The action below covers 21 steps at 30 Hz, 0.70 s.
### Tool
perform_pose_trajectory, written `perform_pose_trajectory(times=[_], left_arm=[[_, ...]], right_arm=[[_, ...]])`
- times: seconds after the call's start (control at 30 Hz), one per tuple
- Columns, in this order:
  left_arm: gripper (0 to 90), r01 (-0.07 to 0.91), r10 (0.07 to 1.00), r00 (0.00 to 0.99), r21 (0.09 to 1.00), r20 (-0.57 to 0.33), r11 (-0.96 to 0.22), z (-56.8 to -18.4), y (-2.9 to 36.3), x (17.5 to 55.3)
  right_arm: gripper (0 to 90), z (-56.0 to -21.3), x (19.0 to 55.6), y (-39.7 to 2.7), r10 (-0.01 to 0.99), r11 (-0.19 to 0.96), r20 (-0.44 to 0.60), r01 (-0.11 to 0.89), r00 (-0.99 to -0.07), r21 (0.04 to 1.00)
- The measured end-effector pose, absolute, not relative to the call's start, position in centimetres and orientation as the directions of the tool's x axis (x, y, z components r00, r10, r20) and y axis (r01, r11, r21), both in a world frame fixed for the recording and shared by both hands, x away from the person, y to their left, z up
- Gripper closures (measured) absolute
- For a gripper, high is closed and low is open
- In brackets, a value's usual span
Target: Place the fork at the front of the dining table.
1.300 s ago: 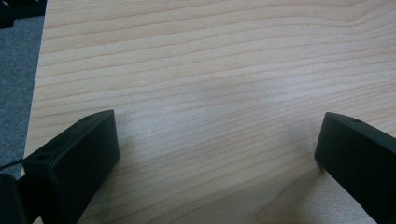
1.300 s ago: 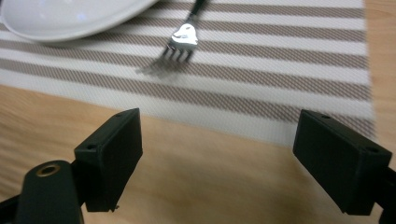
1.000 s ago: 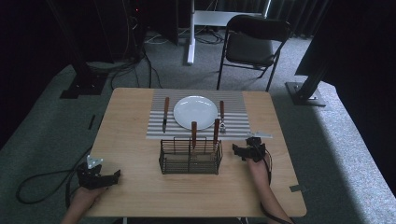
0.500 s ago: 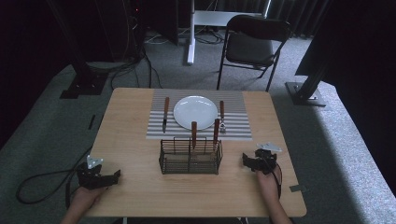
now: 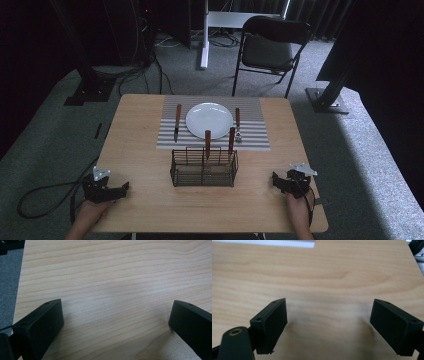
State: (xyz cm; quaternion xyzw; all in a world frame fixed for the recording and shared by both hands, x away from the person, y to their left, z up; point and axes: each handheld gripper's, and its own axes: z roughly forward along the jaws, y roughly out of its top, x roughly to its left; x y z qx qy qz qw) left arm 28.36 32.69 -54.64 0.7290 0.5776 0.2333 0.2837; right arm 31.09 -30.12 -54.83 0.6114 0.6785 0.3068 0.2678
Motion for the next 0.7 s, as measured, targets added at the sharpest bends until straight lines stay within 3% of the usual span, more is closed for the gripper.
perform_pose_trajectory(times=[0.7], left_arm=[[0.0,0.71,0.975,0.223,0.683,0.012,-0.171,-54.6,32.7,28.3]], right_arm=[[13.9,-55.0,28.3,-32.2,0.999,0.016,0.013,0.69,-0.038,0.724]])
